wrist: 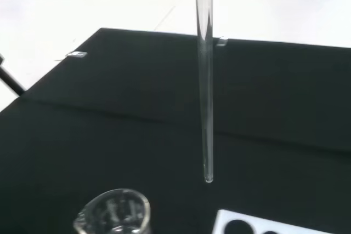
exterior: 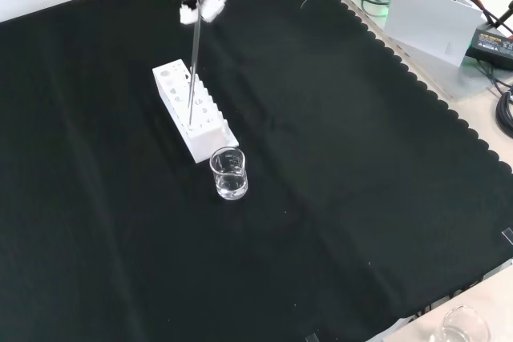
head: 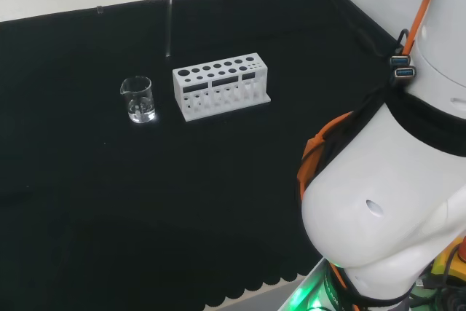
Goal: Put the glass rod back on the white test tube rack.
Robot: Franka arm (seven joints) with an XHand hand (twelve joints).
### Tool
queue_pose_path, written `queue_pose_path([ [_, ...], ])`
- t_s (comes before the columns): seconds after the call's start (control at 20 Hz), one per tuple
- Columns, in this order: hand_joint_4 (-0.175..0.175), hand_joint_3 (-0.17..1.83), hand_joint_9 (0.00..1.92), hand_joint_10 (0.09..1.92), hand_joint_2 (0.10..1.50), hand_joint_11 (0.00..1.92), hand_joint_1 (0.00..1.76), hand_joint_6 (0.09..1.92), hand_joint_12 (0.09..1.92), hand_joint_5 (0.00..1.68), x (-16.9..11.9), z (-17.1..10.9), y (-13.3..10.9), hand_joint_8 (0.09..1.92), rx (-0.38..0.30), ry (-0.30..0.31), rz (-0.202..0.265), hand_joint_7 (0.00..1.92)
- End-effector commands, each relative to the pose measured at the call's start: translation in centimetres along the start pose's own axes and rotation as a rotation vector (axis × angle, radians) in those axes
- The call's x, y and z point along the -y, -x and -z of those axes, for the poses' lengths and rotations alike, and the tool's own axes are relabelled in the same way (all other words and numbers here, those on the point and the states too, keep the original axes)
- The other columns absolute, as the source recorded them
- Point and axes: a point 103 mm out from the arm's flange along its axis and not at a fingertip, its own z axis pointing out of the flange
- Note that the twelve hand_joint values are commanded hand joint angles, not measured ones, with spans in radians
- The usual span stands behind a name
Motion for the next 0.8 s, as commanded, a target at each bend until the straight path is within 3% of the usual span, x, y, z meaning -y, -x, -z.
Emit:
queue_pose_path([
  [0.05, -0.166, -0.17, 1.73, 0.4, 1.03, 1.65, 1.33, 0.09, 0.38, 1.45, 0.8, 0.6, 2.2, 0.39, 0.013, 0.004, -0.049, 1.46],
  [0.8, -0.164, -0.17, 1.73, 0.39, 1.03, 1.65, 1.33, 0.09, 0.38, 1.45, 2.7, 2.6, 6.3, 0.39, 0.04, 0.026, -0.132, 1.46],
])
